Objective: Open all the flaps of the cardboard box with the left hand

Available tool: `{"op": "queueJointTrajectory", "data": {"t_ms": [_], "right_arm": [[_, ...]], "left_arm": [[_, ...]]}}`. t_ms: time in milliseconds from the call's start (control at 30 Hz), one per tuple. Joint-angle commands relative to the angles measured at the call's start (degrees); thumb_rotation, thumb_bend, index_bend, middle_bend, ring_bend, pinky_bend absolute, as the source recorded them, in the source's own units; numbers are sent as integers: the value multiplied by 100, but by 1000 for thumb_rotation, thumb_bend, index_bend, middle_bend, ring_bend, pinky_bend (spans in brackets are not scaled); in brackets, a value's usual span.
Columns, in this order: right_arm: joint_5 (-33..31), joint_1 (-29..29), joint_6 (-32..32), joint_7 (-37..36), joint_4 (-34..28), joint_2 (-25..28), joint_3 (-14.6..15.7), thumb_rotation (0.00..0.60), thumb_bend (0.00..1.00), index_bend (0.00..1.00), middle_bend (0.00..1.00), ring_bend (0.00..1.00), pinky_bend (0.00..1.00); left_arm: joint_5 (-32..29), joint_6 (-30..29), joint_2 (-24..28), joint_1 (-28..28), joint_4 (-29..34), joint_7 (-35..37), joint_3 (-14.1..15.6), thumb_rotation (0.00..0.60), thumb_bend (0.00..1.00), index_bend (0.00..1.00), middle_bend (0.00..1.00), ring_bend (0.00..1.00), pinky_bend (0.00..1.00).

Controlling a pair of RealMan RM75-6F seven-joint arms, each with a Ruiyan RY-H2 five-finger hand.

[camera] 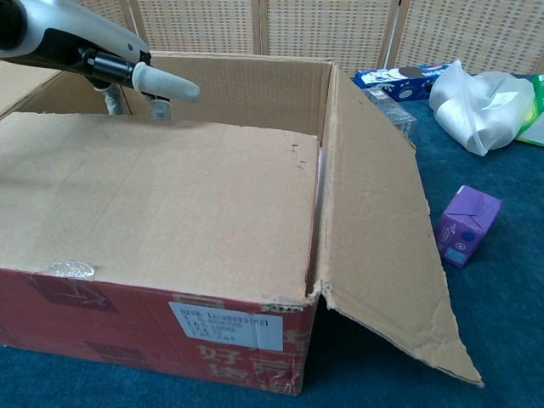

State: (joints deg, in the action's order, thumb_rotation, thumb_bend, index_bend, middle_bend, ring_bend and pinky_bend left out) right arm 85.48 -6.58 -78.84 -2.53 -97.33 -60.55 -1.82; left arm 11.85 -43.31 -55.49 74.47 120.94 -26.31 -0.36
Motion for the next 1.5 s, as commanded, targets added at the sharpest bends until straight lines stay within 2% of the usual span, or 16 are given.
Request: {"op": "queueJointTrajectory", "data": {"t_ms": [33,167,333,567,967,1200,1333,1500], "right_arm": [[2,1,-7,6,-4,-1,-1,600,0,0,0,0,151],[5,7,-21,3,-9,4,-2,600,0,0,0,0,150],[4,5,-22,-6,-8,6,-4,600,0,0,0,0,150],[12,9,-36,-4,-14,10,-4,600,0,0,0,0,151],[16,1,-20,-32,-17,17,1,600,0,0,0,0,151],[38,-2,-4,-26,-35,18,22,600,0,0,0,0,151],[31,0,-6,-17,-34,13,21,600,0,0,0,0,150],[26,-2,-9,-27,-35,15,15,600,0,0,0,0,151]], "left_arm": [[-163,121,75,153,64,-51,76,134,0,500,332,173,424],[-224,220,134,243,120,-9,114,135,0,500,351,196,437],[-388,483,282,400,116,20,246,134,0,501,429,284,463],[-641,1137,463,651,36,248,408,136,0,501,467,327,464],[-22,1619,992,444,80,1016,211,136,0,496,473,336,518],[270,2158,1205,351,32,1467,187,131,0,491,470,335,522],[438,2532,1410,256,17,1861,35,134,0,485,468,334,527],[835,3202,1908,-167,14,2588,-557,133,0,465,461,333,529]]}}
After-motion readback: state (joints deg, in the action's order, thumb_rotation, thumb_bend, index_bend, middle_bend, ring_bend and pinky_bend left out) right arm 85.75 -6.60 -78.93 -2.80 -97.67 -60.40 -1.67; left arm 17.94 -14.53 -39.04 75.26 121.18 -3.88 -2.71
